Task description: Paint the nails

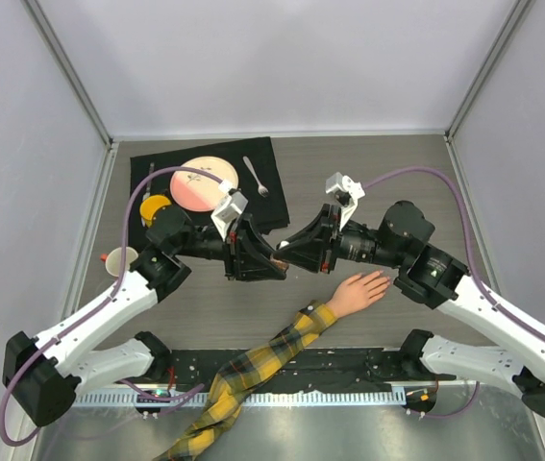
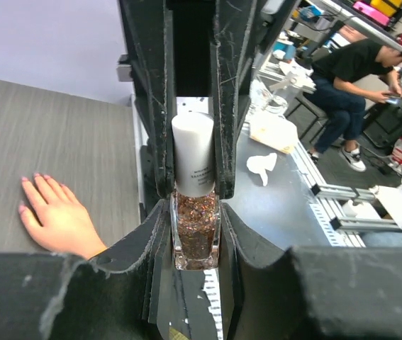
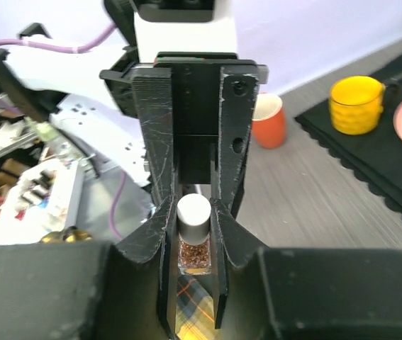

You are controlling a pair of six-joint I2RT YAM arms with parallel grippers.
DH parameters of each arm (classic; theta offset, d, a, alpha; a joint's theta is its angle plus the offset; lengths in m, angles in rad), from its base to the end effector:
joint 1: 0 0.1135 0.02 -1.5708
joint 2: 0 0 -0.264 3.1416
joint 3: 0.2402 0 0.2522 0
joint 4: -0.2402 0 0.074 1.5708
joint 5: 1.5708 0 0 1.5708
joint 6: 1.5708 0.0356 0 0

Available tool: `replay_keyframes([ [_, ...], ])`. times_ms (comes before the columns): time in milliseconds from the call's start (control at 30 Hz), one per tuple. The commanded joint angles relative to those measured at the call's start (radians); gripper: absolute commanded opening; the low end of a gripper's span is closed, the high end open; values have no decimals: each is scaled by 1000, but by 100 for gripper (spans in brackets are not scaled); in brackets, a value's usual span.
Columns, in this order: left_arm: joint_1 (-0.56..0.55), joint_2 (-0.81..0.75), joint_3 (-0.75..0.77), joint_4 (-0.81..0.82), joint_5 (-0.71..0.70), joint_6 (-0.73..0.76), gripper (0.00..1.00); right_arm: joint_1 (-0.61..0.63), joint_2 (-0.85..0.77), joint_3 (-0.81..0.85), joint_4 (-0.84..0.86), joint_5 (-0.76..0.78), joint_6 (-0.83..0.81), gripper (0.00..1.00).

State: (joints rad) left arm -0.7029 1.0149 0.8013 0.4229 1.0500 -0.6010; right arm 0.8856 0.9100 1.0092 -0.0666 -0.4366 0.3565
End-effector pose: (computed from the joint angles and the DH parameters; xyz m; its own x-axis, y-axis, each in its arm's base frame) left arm 0.1498 -0.1674 0.3635 -0.4172 -0.0153 -0.9087 0.8889 -0.2152 -0.4045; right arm 0.1162 0.1659 0.4094 -0.3189 0.1096 -0.9414 -0.9154 0.2219 0.3359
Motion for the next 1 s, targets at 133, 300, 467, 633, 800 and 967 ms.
replay_keyframes([
  [133,-4,-75,70,-73,24,139,0,-25,16,49,-93,68,19,29],
  [300,-4,-96,99,-311,-223,360,0,-25,33,140,-222,327,90,56],
  [467,-4,-93,107,-392,-407,408,0,-7,46,189,-202,400,163,63],
  [633,-4,-99,110,-403,-467,418,0,120,136,299,-294,612,153,66],
  [800,-4,-133,90,-394,-548,428,0,228,230,394,-383,861,147,66],
  [967,-4,-151,73,-380,-570,428,0,259,302,460,-417,914,159,46],
])
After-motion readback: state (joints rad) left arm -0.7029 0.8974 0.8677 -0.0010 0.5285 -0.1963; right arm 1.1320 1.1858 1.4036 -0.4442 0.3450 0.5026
